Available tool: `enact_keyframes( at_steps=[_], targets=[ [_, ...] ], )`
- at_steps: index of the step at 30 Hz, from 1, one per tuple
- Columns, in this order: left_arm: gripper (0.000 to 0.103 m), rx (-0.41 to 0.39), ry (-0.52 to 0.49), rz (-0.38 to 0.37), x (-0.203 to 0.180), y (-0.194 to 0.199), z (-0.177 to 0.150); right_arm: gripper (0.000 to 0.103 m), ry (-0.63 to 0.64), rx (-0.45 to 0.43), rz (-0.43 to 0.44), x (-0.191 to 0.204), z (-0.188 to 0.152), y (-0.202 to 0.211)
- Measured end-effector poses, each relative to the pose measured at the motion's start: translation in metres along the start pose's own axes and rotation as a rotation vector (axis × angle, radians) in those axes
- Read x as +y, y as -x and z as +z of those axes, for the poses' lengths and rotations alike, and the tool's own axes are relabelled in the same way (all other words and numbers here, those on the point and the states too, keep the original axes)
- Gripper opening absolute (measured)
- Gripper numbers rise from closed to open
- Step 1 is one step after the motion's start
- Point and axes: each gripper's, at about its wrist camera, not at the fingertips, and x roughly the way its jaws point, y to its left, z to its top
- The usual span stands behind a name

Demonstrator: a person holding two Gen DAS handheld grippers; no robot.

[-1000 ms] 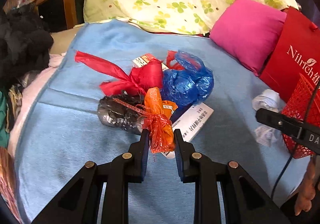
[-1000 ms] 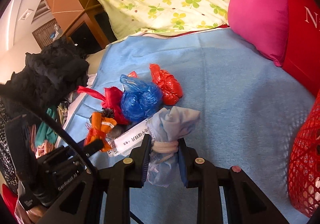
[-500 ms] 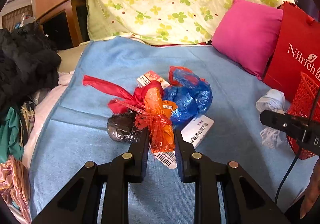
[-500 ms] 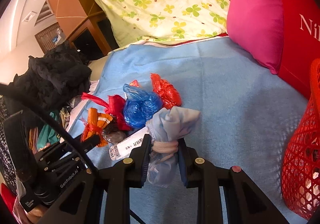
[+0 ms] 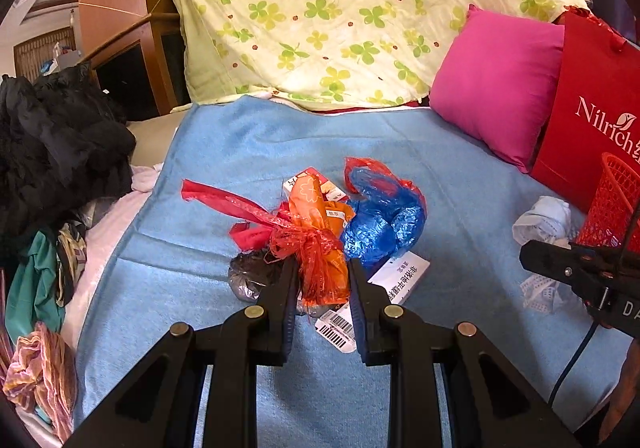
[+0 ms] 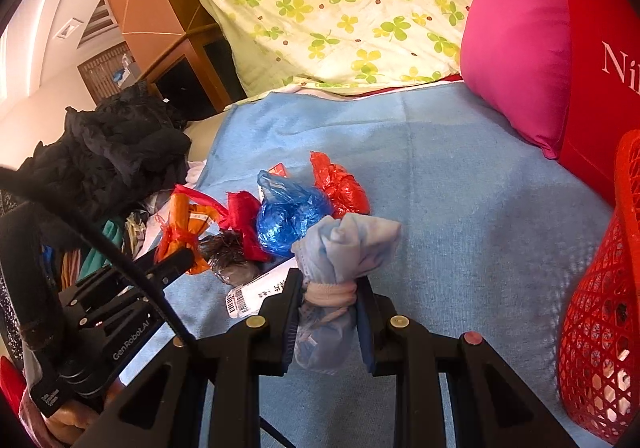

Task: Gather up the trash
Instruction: 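Lift the orange wrapper and the cloth and carry both toward the red basket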

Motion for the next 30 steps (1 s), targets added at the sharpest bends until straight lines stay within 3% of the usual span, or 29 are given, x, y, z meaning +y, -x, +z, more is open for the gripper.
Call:
enact_keyframes(
  at_steps=[30],
  targets=[
    [0.025, -0.029, -0.058, 0.045, -0.023, -0.002, -0.001, 0.027, 0.115, -0.135, 0.003, 0.005, -0.004, 0.044]
  ],
)
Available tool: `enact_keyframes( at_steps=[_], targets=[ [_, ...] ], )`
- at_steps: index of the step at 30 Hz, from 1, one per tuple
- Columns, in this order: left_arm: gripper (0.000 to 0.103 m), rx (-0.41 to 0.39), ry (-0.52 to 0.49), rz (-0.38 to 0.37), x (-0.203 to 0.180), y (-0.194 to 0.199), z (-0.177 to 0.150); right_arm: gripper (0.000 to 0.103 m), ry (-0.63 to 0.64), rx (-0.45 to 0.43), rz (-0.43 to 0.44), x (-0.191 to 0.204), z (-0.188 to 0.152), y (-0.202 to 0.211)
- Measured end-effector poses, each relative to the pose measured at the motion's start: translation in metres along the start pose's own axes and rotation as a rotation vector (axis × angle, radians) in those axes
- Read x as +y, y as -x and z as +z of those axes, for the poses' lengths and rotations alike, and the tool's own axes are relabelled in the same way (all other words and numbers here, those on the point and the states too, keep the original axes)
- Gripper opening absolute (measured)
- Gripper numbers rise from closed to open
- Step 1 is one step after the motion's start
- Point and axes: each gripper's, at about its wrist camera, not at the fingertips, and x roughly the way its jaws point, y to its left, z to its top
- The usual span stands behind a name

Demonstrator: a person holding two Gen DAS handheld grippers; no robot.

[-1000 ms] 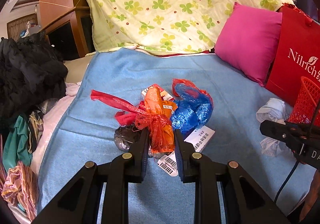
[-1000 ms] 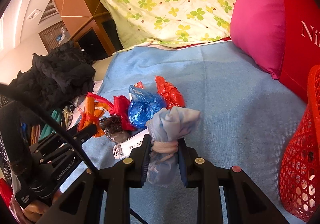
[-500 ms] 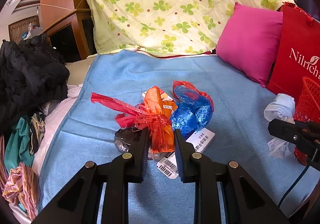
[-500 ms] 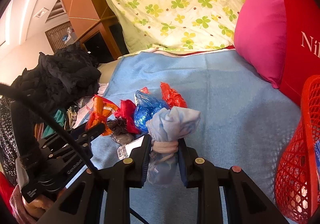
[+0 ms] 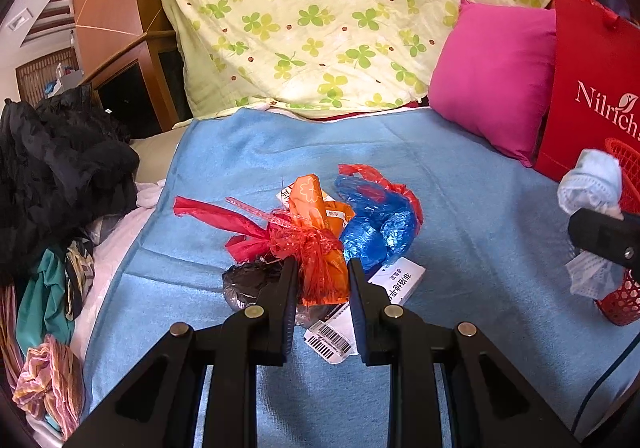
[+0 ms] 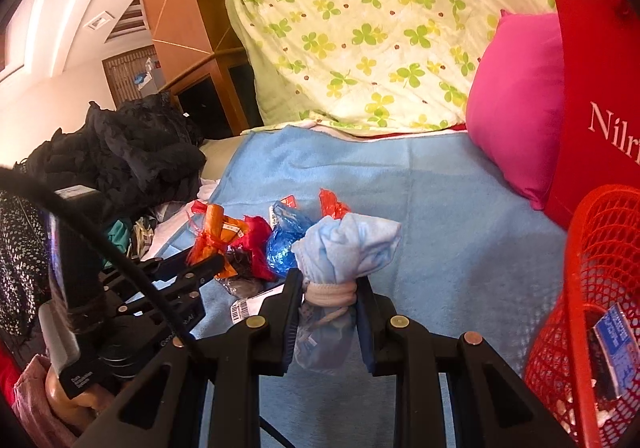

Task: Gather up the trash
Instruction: 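Lift the orange wrapper and the cloth and carry both toward the red basket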

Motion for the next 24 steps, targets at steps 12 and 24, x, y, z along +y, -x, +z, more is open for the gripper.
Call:
enact_keyframes(
  at_steps=[12, 24],
  targets=[
    [0.025, -0.033, -0.042, -0.006, -0.021, -0.004, -0.006, 0.027, -0.018, -0.091, -0.020, -0.013, 0.007, 0.025],
    [0.025, 0.044, -0.023, -0.072, -0.047, -0.007, -0.021, 0.027, -0.095, -0.173, -0.044, -0.046, 0.014, 0.040]
  ],
)
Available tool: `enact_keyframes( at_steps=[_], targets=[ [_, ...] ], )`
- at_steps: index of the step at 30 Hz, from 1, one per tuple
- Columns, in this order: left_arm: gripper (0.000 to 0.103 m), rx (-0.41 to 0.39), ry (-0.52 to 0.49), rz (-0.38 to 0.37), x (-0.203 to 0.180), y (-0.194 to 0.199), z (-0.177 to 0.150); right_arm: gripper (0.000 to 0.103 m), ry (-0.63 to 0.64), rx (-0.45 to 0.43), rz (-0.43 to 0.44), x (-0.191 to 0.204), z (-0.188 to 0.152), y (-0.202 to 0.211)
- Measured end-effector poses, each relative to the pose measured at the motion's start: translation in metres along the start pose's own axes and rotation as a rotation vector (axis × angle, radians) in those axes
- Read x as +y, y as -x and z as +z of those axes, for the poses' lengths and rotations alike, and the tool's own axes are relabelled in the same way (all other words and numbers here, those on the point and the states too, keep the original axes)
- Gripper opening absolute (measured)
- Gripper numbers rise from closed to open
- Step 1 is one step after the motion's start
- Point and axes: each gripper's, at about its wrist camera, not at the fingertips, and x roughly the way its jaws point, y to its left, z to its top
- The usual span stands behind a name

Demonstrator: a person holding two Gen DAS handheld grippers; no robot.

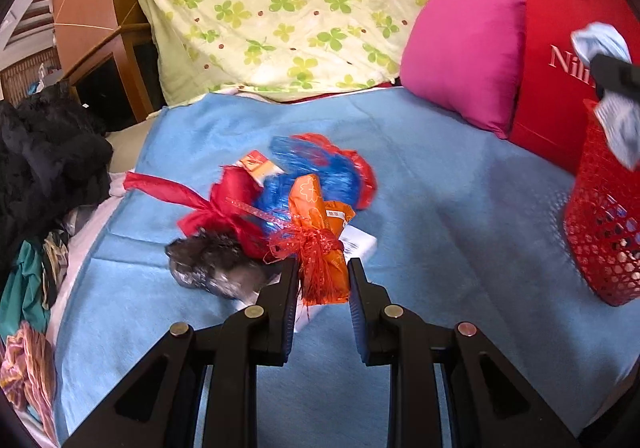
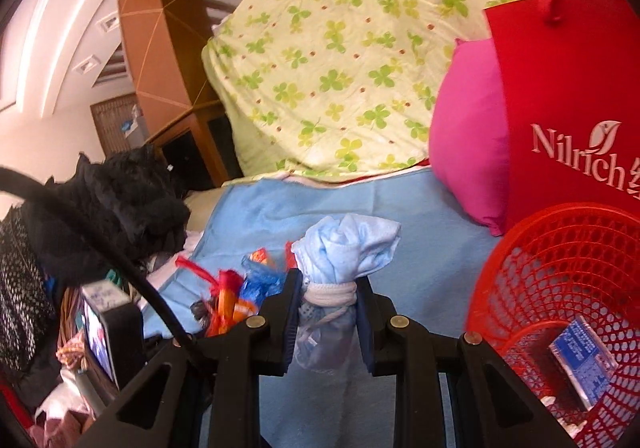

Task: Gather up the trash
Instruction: 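Lift the orange wrapper and the cloth and carry both toward the red basket, then open the left gripper over the basket while the right gripper releases the cloth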

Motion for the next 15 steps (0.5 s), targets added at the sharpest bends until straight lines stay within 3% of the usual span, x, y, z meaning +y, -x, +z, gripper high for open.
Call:
enact_keyframes(
  at_steps=[5, 15],
  targets=[
    [0.025, 0.007, -0.004, -0.093, -0.028, 0.017, 0.013, 0.027, -0.066, -0.049, -0.013, -0.022, 0.010, 0.015],
    [0.025, -0.100, -0.047, -0.259, -0.077, 0.070, 0.071, 0.027, -0.182, -0.140, -0.102, -0.078, 0.021, 0.050]
  ],
)
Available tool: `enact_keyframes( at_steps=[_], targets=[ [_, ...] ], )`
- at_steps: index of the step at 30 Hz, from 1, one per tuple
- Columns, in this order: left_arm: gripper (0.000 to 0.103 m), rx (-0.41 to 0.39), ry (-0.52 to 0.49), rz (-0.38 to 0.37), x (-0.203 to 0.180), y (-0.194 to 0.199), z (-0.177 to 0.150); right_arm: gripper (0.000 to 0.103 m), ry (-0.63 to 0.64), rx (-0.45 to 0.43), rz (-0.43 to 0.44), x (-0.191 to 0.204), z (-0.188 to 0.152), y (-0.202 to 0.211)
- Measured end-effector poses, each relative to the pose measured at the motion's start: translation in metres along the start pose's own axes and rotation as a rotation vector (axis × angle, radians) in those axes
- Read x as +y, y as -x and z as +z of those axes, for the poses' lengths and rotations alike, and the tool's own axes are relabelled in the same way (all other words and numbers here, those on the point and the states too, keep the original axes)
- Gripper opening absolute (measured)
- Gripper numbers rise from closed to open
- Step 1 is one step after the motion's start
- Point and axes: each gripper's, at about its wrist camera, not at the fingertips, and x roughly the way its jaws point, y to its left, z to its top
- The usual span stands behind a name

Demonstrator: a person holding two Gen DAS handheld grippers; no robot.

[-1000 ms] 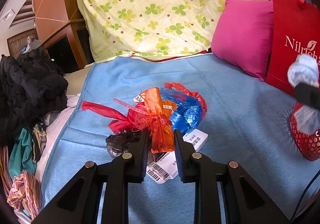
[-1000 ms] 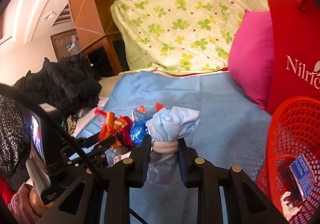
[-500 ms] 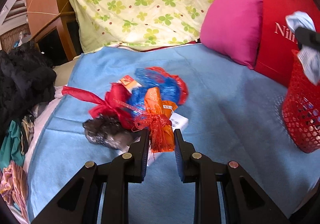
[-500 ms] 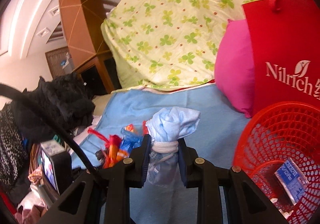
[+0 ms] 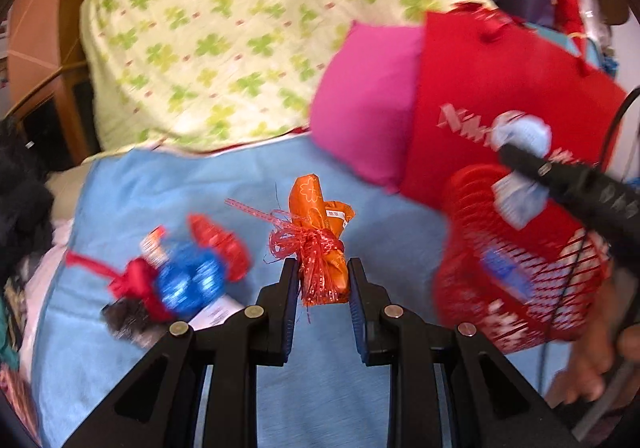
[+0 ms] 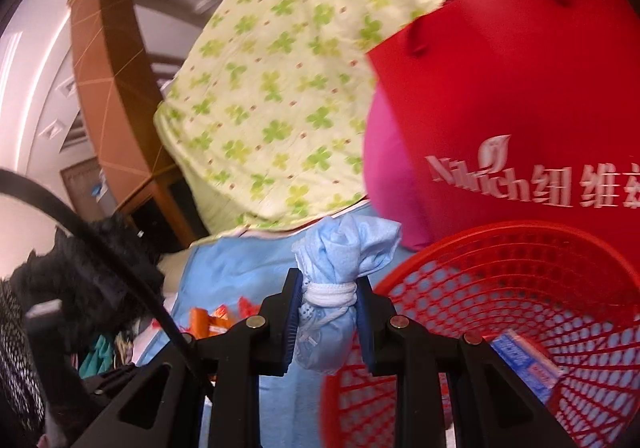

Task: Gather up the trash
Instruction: 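Open the left gripper over the basket while the right gripper releases the cloth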

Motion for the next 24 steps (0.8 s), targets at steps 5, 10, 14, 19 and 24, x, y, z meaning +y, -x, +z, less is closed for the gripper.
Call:
enact_keyframes(
  at_steps=[5, 10, 14, 19, 24],
  targets=[
    [0.026, -0.011, -0.018, -0.093, -0.036, 0.005, 0.024, 0.027, -0.074, -0.029, -0.029, -0.033, 0.011, 0.014],
    [0.026, -0.028, -0.053, -0.140, -0.067, 0.007, 0.042, 0.027, -0.169, -0.057, -0.021, -0.064, 0.019, 0.032],
    [0.026, -0.027, -0.079, -0.178, -0.092, 0.004, 0.050, 0.027, -0.254, -0.085, -0.033, -0.086, 0.023, 0.044],
    [0.026, 0.014, -0.100, -0.212, -0.118, -0.009, 0.049, 0.027, -0.387, -0.105, -0.075, -0.118, 0.023, 0.052],
    [0.027, 0.063, -0.094, -0.244, -0.130, -0.023, 0.042, 0.029, -0.496, -0.078, -0.110, -0.144, 0.021, 0.049]
  ],
)
